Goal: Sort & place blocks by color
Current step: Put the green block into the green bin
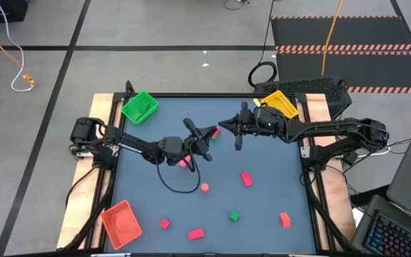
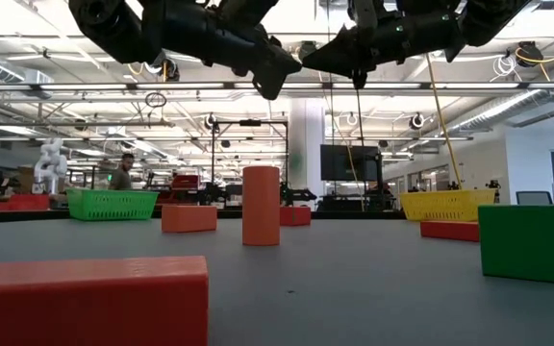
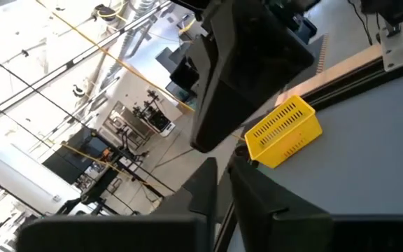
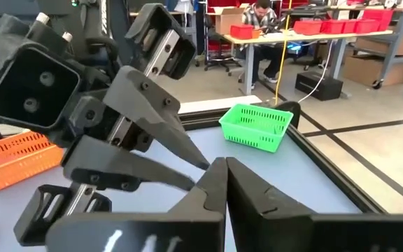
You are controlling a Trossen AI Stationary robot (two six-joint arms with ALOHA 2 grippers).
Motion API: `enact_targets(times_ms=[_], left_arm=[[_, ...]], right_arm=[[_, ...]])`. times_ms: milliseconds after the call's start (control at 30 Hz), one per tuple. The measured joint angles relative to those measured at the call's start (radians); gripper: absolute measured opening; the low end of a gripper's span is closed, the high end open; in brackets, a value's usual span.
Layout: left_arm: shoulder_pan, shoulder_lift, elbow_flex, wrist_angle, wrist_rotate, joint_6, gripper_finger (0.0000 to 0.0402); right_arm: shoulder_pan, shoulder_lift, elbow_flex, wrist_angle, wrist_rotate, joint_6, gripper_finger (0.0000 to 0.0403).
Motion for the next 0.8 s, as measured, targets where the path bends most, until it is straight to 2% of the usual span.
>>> enact_targets(times_ms=[300,433,533,600,700,800], left_arm=[[0.013,0.000,0.000,-0.048,-0.019,0.005,0.0155],[0.007,-0.011,0.000,-0.180,-0.117,-0.089,0.0188],[-0.015,-0.048,0.000,-0.403,-0.123,-0.228,0.0208],[-0.029,-0.077,0.031,-0.610,-0.041,-0.366,0.0217],[-0.035,-0.132,0.073,-0.914,0.158,-0.580,0.0224],[-0.040,-0.176,0.110,-1.077,0.323,-0.676,0.0225]], right_arm=[[-0.002,0.000,0.000,-0.022,0.002,-0.003,0.0003],[-0.017,0.000,0.000,-0.079,0.004,-0.014,0.0002],[-0.038,0.000,0.000,-0.114,0.005,-0.018,0.0021],[-0.056,-0.001,0.000,-0.120,0.005,-0.018,0.0042],[-0.076,-0.009,0.001,-0.130,0.006,-0.018,0.0081],[-0.087,-0.017,0.000,-0.145,0.006,-0.032,0.0122]])
